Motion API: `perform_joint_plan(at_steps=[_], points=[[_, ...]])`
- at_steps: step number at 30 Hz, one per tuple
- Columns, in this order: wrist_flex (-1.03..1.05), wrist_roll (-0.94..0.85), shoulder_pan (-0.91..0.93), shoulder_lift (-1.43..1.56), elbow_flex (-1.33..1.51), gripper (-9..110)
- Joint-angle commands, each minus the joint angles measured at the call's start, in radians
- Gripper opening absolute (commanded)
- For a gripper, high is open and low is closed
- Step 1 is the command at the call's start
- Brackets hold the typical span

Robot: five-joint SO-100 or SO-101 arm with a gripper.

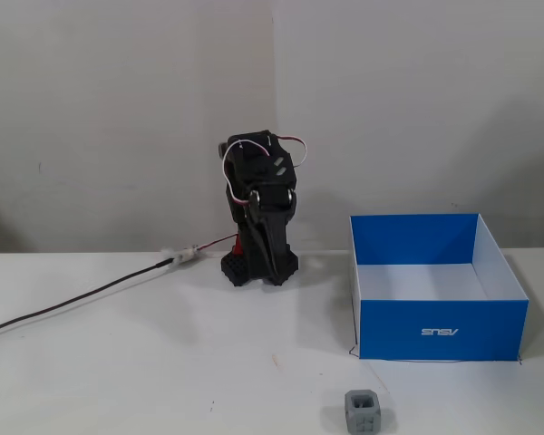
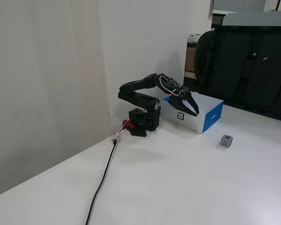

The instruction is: Pick the gray block and keep it in the box.

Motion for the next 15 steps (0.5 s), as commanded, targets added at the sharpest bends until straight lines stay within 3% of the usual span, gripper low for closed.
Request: perform_joint_plan(at_steps=[1,4,10,15], points=[[-0.029,0.009,0.003,-0.170,-0.147,0],[-0.064,0.009,0.002,-0.357,-0.207,2],[-0.132,0.011,-0.043,-0.583,-0.249,23],[-0.150,0.040,-0.094,-0.825,-0.374,23]])
